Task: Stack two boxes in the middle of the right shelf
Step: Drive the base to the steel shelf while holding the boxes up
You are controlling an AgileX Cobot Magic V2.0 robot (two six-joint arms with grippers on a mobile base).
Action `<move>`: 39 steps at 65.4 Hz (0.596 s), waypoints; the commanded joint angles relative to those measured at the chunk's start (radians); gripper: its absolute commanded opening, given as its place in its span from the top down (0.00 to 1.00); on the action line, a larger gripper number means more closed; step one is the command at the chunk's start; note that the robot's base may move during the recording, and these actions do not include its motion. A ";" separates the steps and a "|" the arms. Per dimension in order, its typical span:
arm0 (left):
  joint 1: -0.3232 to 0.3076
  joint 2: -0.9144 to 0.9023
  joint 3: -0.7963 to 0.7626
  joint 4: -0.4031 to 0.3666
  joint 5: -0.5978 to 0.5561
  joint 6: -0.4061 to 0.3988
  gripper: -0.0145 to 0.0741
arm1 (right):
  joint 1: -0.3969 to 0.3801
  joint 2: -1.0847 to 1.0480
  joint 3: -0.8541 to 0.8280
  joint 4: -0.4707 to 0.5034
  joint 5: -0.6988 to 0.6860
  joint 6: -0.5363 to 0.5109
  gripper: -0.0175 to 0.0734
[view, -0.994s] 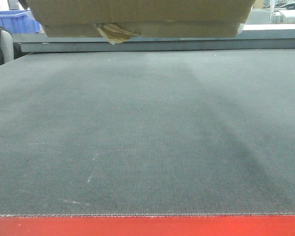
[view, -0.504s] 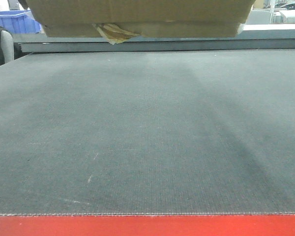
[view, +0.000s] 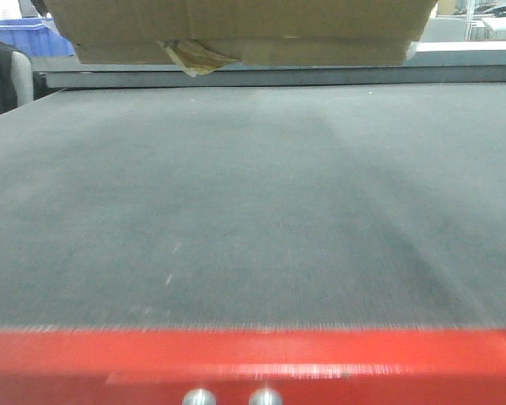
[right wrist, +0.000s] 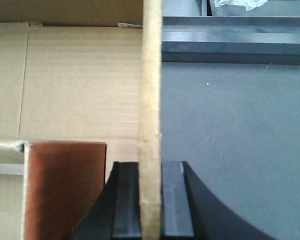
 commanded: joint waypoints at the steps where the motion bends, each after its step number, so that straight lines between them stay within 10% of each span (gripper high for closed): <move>1: 0.006 -0.024 -0.009 0.056 -0.027 -0.005 0.96 | -0.013 -0.016 -0.016 -0.052 -0.021 0.002 0.97; 39: 0.006 -0.024 -0.009 0.056 -0.027 -0.005 0.96 | -0.013 -0.016 -0.016 -0.052 -0.021 0.002 0.97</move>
